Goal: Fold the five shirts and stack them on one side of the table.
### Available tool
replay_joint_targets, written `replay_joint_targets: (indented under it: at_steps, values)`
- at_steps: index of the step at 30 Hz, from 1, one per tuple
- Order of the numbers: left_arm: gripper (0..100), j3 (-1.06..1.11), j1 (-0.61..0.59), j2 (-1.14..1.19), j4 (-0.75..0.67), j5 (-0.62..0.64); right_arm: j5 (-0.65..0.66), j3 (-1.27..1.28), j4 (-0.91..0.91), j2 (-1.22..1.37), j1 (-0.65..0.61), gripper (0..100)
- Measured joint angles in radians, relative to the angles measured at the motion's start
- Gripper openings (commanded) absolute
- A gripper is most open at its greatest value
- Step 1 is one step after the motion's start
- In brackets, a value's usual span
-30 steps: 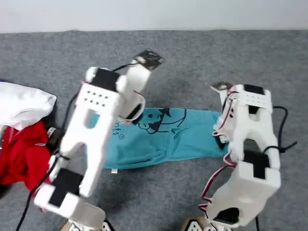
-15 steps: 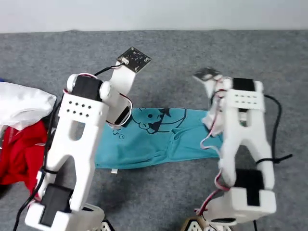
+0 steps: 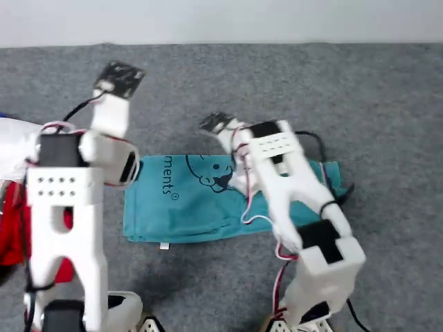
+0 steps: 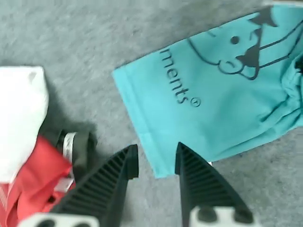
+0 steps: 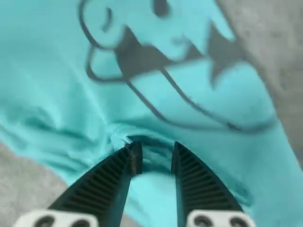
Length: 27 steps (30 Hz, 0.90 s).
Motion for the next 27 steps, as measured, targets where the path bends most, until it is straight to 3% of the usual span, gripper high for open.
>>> replay_joint_targets:
  at_steps: [7,14,27]
  values:
    - [13,0.146,-0.032,-0.144,0.003,0.0,-0.002,-0.003,0.0,0.037,-0.052,12.1]
    - [13,0.166,-0.061,-0.175,0.003,0.0,-0.002,-0.074,0.218,-0.051,-0.054,12.2]
    - [13,0.169,-0.063,-0.176,0.003,0.003,-0.003,-0.068,0.413,-0.19,0.196,12.2]
